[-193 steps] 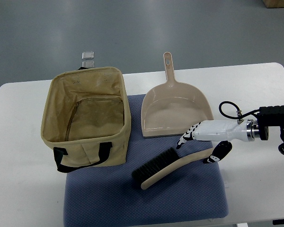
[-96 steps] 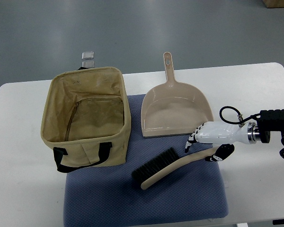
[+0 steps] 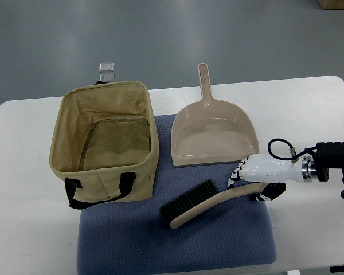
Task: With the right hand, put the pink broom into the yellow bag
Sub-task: 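Lift the brush with the right hand up over the dustpan, then lower the brush handle-first into the beige fabric bag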
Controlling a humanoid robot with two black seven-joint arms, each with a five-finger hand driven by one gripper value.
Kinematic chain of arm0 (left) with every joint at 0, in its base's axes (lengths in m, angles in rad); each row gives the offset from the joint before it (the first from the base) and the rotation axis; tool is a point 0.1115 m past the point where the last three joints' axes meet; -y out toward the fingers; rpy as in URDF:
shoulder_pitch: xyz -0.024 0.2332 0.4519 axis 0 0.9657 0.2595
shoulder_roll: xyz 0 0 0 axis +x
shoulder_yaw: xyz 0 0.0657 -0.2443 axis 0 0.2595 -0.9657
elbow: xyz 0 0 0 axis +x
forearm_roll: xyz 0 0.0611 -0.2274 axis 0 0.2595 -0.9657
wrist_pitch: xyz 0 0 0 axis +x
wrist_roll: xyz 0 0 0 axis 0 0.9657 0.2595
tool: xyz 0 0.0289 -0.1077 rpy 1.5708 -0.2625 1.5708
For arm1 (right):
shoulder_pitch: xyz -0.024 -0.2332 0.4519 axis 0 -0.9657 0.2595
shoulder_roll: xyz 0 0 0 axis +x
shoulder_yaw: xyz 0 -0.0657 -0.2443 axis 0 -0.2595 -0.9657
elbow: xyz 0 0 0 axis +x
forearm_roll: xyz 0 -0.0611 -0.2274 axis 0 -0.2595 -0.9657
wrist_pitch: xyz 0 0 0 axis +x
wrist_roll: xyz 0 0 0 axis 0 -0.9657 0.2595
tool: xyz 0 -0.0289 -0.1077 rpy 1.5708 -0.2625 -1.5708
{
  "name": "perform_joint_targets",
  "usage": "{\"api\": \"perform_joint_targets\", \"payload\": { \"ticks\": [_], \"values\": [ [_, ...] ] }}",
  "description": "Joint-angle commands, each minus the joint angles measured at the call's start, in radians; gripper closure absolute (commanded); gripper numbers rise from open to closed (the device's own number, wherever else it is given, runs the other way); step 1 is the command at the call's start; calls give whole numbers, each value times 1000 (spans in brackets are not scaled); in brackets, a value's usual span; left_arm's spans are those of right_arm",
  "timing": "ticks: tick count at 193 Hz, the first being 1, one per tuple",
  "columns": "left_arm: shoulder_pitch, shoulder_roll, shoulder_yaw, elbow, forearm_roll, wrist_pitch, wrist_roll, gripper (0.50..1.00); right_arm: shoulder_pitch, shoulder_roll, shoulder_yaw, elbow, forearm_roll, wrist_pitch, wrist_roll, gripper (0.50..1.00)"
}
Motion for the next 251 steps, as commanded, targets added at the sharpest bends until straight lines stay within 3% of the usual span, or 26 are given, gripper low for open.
{"api": "perform_joint_targets", "payload": {
  "ticks": [1, 10, 91, 169, 196, 251],
  "values": [
    [0, 0, 0, 0, 0, 0, 0, 500, 22, 2, 2, -5, 2, -2, -2, 930],
    [0, 0, 0, 0, 0, 0, 0, 500, 30, 1, 3, -6, 2, -7, -5, 1000],
    [0, 0, 1, 0, 0, 0, 0, 500, 162, -71, 29, -15, 35, -76, 2, 1000],
    [0, 0, 1, 0, 0, 0, 0, 500, 460, -131, 95, -65, 202, -4, 6, 1000],
    [0, 0, 0, 0, 0, 0, 0, 500, 582, -93, 111, -121, 275, 84, 5, 1000],
    [0, 0, 0, 0, 0, 0, 0, 500, 679, 134, 115, -170, 265, 97, -48, 1000]
  ]
}}
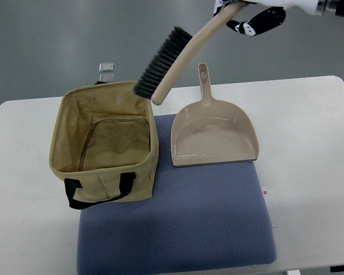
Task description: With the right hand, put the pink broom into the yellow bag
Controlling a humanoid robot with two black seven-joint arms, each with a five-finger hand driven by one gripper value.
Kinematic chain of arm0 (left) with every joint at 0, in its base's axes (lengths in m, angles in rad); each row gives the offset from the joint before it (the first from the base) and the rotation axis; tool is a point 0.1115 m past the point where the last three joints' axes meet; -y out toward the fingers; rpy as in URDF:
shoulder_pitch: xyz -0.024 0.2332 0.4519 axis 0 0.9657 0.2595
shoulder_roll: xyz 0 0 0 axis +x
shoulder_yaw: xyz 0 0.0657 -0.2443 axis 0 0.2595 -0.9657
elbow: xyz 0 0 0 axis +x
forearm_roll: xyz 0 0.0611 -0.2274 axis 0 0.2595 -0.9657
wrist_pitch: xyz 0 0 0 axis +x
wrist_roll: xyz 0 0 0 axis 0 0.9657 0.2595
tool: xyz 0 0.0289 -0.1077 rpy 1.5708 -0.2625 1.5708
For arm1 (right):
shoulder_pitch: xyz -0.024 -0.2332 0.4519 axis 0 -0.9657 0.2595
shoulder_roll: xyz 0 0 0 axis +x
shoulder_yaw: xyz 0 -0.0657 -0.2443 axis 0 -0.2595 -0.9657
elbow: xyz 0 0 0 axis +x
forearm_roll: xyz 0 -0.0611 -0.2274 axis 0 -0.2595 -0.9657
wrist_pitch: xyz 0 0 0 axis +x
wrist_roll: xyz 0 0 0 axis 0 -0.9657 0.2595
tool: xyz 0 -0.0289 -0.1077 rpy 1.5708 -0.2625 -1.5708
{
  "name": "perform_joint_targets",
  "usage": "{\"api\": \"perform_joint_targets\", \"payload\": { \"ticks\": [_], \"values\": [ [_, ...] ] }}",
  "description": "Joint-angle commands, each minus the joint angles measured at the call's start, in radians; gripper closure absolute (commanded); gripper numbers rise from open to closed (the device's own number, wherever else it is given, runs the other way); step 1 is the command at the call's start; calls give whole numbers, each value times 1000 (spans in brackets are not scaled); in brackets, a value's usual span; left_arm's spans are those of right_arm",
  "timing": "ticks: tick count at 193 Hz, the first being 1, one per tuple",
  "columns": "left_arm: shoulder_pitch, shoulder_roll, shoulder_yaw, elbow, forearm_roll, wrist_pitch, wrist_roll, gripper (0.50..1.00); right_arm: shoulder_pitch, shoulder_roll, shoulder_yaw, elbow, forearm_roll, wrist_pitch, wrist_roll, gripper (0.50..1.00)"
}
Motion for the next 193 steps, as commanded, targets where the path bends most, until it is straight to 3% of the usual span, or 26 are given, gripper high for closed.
{"api": "perform_joint_targets", "payload": {
  "ticks": [1, 50, 101, 102, 106, 108, 113, 155, 193],
  "values": [
    [0, 0, 0, 0, 0, 0, 0, 500, 28, 95, 1, -24, -8, 2, -29, 1000],
    [0, 0, 0, 0, 0, 0, 0, 500, 45, 325, -13, -155, -80, 0, -39, 1000],
    [0, 0, 0, 0, 0, 0, 0, 500, 15, 457, -15, -178, -126, -1, -78, 998],
    [0, 0, 0, 0, 0, 0, 0, 500, 14, 460, -15, -179, -126, -1, -77, 961],
    [0, 0, 0, 0, 0, 0, 0, 500, 9, 468, -15, -181, -126, -1, -77, 904],
    [0, 0, 0, 0, 0, 0, 0, 500, 9, 468, -15, -181, -126, -1, -77, 904],
    [0, 0, 0, 0, 0, 0, 0, 500, 6, 476, -15, -181, -126, -1, -77, 849],
    [0, 0, 0, 0, 0, 0, 0, 500, -29, 497, -12, -204, -123, 0, -74, 634],
    [0, 0, 0, 0, 0, 0, 0, 500, -37, 508, 8, -240, -96, 0, -72, 621]
  ]
}}
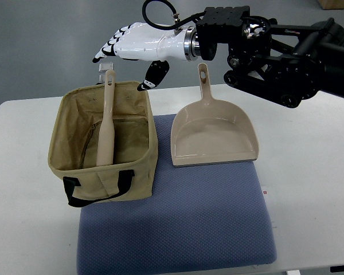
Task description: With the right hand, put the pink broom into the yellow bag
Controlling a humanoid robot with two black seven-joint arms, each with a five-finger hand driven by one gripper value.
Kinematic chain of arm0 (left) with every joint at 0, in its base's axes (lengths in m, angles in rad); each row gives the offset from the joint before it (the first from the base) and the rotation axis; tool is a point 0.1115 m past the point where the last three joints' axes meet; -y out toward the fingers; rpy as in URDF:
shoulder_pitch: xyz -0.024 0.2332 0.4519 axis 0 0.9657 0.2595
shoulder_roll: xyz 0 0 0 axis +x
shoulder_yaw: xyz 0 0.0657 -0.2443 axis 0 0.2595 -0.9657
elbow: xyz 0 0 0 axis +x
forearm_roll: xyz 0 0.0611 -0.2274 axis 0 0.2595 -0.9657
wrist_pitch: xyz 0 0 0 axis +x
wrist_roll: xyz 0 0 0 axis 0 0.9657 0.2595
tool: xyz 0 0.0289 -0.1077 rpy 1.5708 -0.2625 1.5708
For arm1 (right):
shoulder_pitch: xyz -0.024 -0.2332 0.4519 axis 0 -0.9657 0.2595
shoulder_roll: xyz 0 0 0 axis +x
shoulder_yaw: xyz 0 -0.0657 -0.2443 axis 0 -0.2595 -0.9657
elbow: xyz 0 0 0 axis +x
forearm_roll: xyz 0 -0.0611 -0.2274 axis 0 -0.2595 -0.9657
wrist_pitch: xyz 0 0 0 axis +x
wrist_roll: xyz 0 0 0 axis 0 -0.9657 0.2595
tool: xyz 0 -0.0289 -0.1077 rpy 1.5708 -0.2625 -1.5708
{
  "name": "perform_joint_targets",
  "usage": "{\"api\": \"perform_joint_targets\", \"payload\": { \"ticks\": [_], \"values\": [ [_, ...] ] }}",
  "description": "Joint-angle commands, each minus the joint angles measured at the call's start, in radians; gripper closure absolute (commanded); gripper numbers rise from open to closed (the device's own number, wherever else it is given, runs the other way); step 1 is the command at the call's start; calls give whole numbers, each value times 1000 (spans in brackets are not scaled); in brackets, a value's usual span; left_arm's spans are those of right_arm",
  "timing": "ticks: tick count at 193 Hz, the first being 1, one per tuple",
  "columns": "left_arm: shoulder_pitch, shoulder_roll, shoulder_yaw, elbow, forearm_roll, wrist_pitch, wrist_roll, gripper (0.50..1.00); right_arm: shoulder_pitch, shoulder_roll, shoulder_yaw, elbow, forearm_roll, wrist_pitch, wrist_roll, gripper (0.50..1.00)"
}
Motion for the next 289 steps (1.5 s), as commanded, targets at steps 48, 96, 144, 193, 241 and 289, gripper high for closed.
{"api": "perform_joint_targets", "payload": {
  "ticks": [48, 96, 144, 193, 241, 289],
  "values": [
    [0, 0, 0, 0, 0, 0, 0, 500, -3, -49, 176, -111, 233, 89, -4, 621],
    [0, 0, 0, 0, 0, 0, 0, 500, -49, -159, 228, -186, 444, 164, -5, 624],
    [0, 0, 0, 0, 0, 0, 0, 500, -155, -213, 235, -188, 663, 160, -10, 624],
    [0, 0, 1, 0, 0, 0, 0, 500, -305, -233, 301, -221, 1037, 128, -28, 626],
    [0, 0, 0, 0, 0, 0, 0, 500, -468, -231, 427, -301, 1286, 91, -45, 624],
    [2, 0, 0, 0, 0, 0, 0, 500, -592, -245, 522, -301, 1390, 112, -43, 624]
  ]
}}
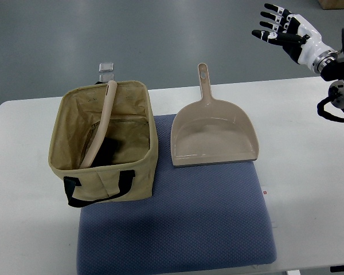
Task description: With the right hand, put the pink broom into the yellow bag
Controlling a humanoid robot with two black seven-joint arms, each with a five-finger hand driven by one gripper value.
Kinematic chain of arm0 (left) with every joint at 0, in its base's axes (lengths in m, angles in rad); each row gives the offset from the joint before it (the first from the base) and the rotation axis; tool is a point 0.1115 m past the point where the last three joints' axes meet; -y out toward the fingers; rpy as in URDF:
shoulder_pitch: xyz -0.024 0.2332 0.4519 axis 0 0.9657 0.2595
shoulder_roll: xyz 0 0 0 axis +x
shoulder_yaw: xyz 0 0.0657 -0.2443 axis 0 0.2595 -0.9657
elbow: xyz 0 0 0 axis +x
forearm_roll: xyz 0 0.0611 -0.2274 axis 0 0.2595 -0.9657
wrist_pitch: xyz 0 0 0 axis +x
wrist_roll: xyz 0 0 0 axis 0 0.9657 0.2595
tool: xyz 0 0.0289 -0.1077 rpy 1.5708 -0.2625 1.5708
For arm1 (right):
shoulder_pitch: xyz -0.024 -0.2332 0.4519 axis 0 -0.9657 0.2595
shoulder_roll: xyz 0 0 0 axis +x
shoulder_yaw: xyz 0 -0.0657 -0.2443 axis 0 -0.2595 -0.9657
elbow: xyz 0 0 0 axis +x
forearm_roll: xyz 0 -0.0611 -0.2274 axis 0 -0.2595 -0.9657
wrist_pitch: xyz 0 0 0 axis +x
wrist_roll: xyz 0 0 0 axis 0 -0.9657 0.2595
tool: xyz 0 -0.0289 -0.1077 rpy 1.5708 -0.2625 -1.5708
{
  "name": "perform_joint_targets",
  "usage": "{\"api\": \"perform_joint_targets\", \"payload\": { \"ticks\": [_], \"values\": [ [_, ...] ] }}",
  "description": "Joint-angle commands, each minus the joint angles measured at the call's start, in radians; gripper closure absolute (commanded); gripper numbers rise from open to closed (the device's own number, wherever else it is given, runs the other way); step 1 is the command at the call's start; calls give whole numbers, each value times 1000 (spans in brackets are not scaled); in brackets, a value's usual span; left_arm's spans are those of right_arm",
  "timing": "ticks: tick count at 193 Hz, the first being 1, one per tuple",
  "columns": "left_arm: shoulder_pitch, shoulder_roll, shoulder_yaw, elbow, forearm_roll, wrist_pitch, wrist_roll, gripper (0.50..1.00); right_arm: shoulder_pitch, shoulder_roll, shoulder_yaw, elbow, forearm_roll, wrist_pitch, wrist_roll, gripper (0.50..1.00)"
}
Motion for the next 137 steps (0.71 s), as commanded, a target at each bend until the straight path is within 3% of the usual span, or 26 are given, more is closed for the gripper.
{"api": "perform_joint_targets", "payload": {
  "ticks": [1, 29, 42, 137],
  "values": [
    [1, 0, 0, 0, 0, 0, 0, 500, -50, -1, 42, 0, 35, 4, 2, 624],
    [0, 0, 0, 0, 0, 0, 0, 500, -116, 10, 98, 1, 51, 4, 2, 615],
    [0, 0, 1, 0, 0, 0, 0, 500, -145, 19, 108, 1, 51, 4, 5, 570],
    [0, 0, 0, 0, 0, 0, 0, 500, -198, 61, 108, 3, 49, 2, 12, 570]
  ]
}}
